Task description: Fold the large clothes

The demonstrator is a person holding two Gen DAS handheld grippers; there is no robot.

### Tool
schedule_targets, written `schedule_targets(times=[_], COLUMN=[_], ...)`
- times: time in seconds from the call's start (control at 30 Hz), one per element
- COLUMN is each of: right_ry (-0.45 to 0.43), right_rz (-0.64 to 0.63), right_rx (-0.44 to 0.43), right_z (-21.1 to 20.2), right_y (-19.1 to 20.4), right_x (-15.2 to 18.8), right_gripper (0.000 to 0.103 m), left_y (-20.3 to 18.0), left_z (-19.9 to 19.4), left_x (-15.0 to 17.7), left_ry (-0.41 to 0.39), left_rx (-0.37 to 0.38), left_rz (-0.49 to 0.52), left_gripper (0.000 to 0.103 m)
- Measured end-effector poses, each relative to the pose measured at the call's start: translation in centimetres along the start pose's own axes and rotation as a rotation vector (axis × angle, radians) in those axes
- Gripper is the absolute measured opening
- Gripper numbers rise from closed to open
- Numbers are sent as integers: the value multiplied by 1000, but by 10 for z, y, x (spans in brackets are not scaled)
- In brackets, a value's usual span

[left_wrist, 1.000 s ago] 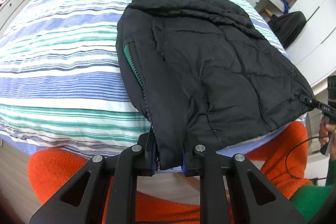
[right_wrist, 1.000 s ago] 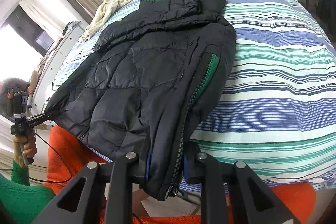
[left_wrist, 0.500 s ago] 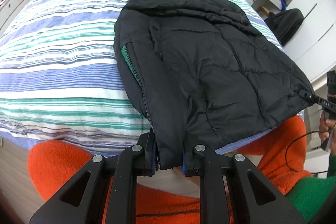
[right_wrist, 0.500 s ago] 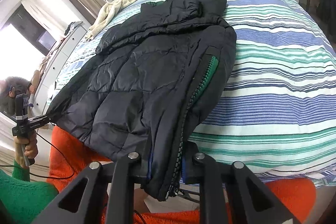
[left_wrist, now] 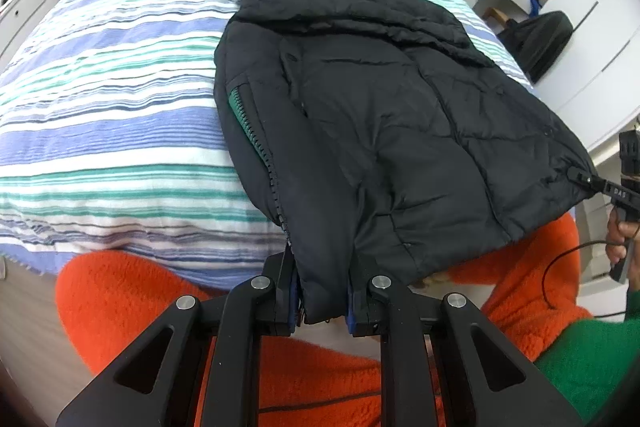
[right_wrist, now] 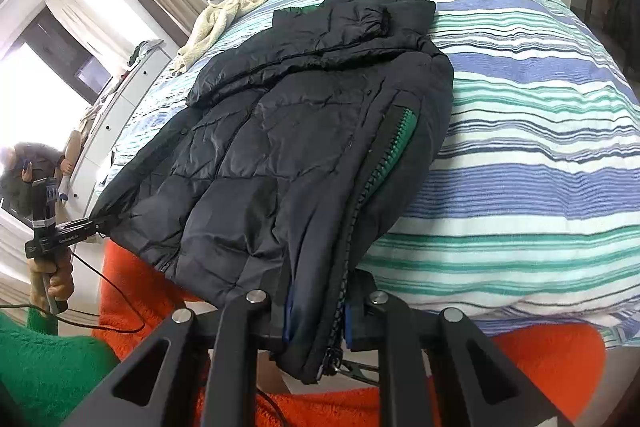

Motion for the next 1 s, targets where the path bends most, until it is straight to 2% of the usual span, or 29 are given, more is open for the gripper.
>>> schedule_targets(times=[0.2,0.3,0.37,0.47,0.57,0.73,0.83,0.93,1.0], right_ry=[14,-4,-32,-103,-196,-275,-279,-282,-279], right_rz=[44,115,140,138,159,210,285,371,433], right_rx=[-58,-184,-274,-379,-442,-450,-427,-396,-370], right_z=[-13,-33,-52,-89,-111,-77,-22,34,68], right_y=[6,19,31,43,32,-23,-74,-115,-135], right_x=[8,6,-5,-38,-86,-178,-234,-266,-271], right_gripper=[17,17,17,16,16,16,16,17,20], left_y=[6,9,9,10,13,7,4,6,9], left_z=[-19,-51,-81,-128,-139,-88,-32,25,53], left_x=[14,15,5,-29,-69,-164,-212,-245,-253], left_ry=[18,36,-3,-99,-172,-253,-244,-216,-192], left_rx=[-3,33,71,104,124,140,131,82,63], left_rz=[14,-4,-2,-5,-19,-62,-93,-122,-136], left_gripper=[16,16,16,16,16,17,17,19,31])
Point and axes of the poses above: each gripper's, at about its wrist camera, not at the fingertips, and z roughly the way its jaws point, y to its left, x to its underside, the point moved 7 cm from there along z, roughly the way its jaws point, and after that the axes turned 10 degrees about -x, right-handed, at the moved point
